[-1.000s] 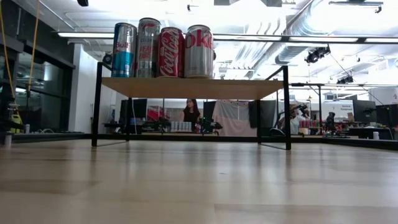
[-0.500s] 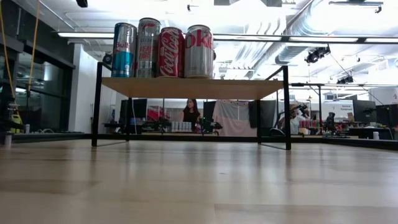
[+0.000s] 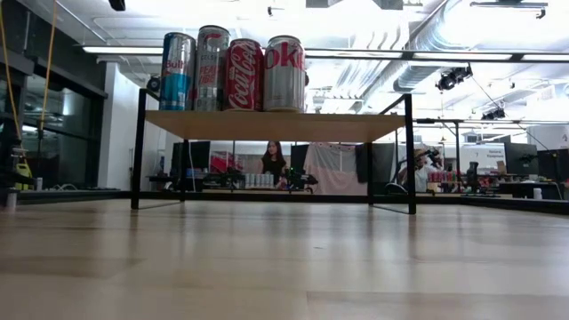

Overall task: Place canned beverage on shelf
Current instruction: Put the right pink-white soda can on the shelf

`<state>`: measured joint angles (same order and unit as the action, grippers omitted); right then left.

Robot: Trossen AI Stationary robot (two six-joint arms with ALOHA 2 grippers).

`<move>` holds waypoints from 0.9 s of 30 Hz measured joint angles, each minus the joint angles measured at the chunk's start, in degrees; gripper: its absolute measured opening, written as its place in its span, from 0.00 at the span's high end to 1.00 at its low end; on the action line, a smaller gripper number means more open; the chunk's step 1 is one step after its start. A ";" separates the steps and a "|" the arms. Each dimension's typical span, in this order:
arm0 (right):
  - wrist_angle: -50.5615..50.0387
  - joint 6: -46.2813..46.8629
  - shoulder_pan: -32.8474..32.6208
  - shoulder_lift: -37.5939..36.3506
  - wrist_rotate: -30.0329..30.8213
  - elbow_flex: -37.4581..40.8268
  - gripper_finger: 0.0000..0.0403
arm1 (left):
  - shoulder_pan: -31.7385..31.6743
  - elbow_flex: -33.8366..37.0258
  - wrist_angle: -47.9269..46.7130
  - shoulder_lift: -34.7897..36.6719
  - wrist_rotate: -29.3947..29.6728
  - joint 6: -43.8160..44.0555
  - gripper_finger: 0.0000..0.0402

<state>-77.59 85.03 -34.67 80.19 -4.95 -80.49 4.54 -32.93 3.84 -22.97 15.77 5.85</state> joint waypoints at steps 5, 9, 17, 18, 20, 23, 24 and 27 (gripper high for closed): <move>2.24 13.82 -3.10 1.90 -1.19 3.82 0.10 | 0.00 0.00 0.02 0.01 0.00 -0.04 1.00; 7.70 18.91 -4.52 2.65 -4.04 7.04 0.10 | 0.00 0.00 0.02 -0.01 0.00 -0.04 1.00; 16.10 23.38 -5.36 2.74 -4.74 12.37 0.10 | 0.00 0.00 0.04 0.01 0.00 -0.04 1.00; 16.06 23.91 -5.40 2.84 -4.86 12.70 0.10 | -0.02 0.00 0.04 0.00 -0.01 -0.04 1.00; 16.03 24.60 -5.45 3.10 -5.06 13.41 0.10 | -0.02 0.00 0.04 0.01 0.00 -0.04 1.00; 16.66 24.53 -5.46 3.91 -5.56 13.93 0.10 | 0.00 0.00 0.07 -0.01 0.00 -0.02 1.00; 16.75 24.52 -5.52 4.30 -5.74 13.93 0.10 | -0.02 0.00 0.04 0.01 0.00 -0.02 1.00; 17.51 24.52 -5.59 5.75 -6.98 13.93 0.10 | -0.02 0.00 0.07 -0.01 0.00 -0.03 1.00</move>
<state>-60.08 109.56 -40.26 85.93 -11.93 -66.57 4.51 -32.93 3.90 -22.98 15.77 5.82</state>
